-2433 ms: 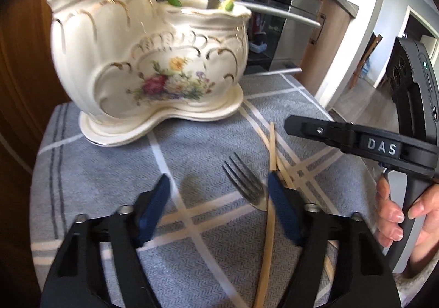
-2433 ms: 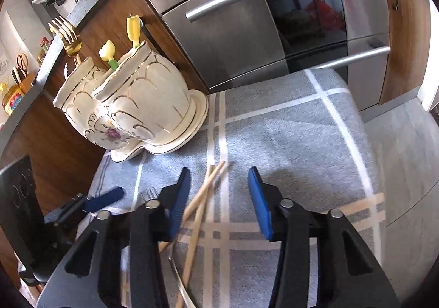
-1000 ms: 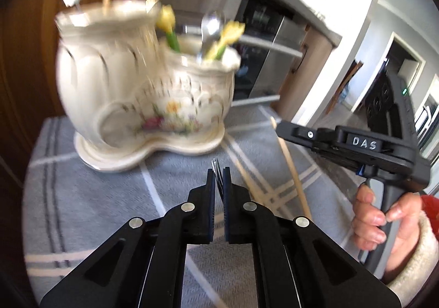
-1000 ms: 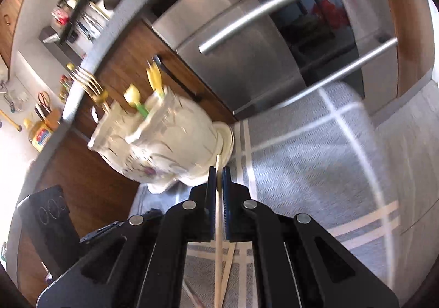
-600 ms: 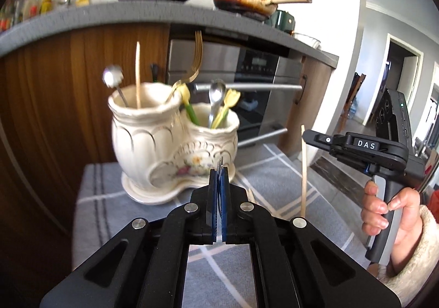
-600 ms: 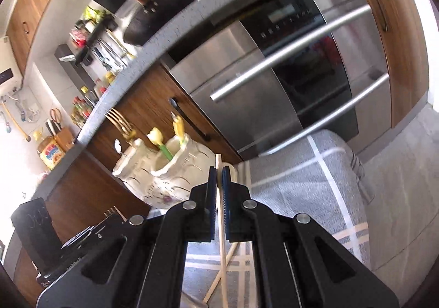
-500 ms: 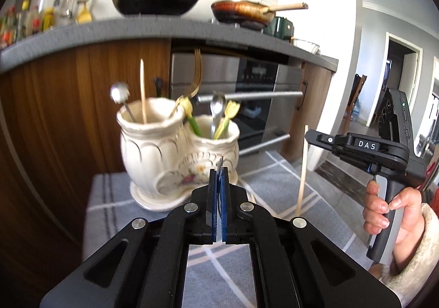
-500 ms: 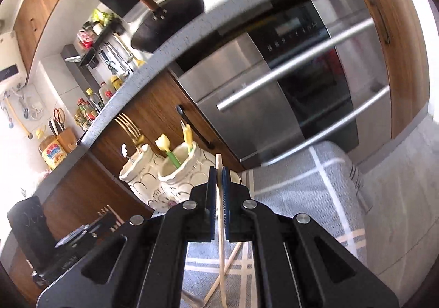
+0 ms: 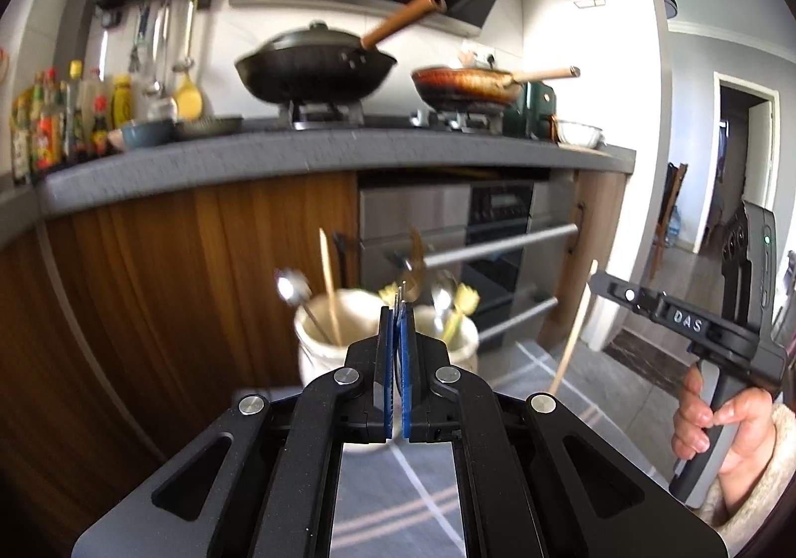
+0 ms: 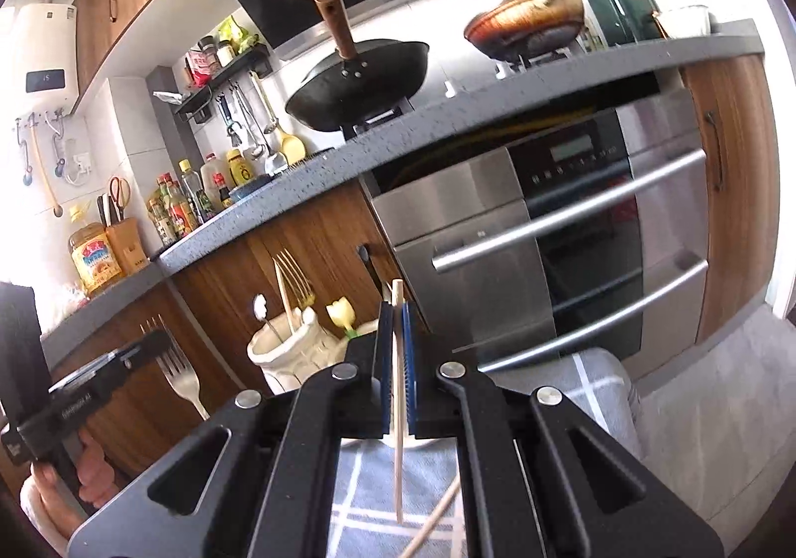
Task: Organize utensils
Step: 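Lift the silver fork and chopstick up over the holder cups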
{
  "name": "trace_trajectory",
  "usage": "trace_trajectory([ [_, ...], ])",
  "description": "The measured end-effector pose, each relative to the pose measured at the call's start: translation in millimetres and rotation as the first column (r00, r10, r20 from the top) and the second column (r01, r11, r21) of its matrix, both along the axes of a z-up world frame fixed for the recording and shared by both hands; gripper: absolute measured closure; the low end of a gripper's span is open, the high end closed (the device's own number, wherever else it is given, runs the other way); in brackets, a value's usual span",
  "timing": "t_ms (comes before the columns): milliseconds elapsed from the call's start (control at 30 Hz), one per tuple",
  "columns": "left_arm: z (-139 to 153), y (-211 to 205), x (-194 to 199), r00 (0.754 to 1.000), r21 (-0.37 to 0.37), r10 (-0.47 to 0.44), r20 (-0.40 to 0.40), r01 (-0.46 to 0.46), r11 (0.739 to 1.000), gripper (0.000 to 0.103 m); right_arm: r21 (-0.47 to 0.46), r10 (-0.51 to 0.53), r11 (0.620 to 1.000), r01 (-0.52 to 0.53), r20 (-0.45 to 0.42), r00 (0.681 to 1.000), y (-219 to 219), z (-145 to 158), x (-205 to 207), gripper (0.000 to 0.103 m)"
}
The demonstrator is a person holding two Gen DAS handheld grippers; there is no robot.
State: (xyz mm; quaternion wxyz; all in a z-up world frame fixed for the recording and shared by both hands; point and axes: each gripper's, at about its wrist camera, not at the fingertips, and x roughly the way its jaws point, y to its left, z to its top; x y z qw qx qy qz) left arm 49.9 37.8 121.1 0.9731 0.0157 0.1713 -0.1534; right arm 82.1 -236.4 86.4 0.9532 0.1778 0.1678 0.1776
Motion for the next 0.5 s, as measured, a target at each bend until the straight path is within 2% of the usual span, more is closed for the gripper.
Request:
trace_trajectory([
  [300, 58, 24, 27, 0.99, 0.0, 0.117, 0.084, -0.118, 0.993, 0.1, 0.04, -0.023, 0.999, 0.018, 0.125, 0.992, 13, 57, 19, 0.099],
  [500, 85, 40, 47, 0.968, -0.004, 0.214, 0.132, -0.216, 0.976, 0.1, 0.062, -0.082, 0.996, 0.072, 0.177, 0.981, 18, 74, 43, 0.099],
])
